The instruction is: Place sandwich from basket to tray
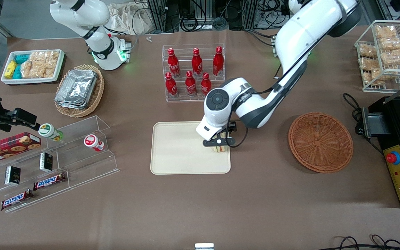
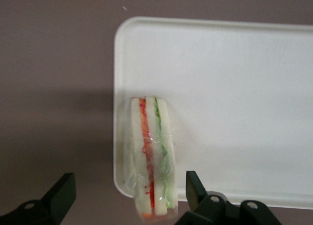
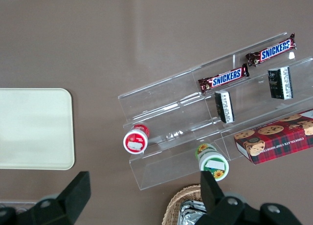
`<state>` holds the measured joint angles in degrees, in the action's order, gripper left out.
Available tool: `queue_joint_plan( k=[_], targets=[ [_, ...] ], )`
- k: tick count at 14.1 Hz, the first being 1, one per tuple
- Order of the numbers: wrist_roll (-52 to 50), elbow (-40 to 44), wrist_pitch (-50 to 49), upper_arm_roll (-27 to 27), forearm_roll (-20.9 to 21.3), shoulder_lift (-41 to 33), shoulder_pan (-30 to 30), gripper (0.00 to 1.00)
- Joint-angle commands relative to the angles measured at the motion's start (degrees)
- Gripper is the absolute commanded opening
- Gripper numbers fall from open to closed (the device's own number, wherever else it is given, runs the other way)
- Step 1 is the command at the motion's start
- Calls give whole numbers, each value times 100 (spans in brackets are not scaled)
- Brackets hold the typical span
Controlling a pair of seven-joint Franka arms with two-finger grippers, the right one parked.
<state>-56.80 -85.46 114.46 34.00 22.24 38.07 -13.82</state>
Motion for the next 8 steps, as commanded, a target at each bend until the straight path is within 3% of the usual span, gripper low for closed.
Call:
queue_joint_plan(
  k=[1,6,8],
  targets=[
    [-7,56,-520,72,-298,-622,387,100],
    [1440,144,-1670,63,-1404,-1537,1283,100],
    [2082,144,-2250,46,-1634,-1950,1688,100]
  ],
)
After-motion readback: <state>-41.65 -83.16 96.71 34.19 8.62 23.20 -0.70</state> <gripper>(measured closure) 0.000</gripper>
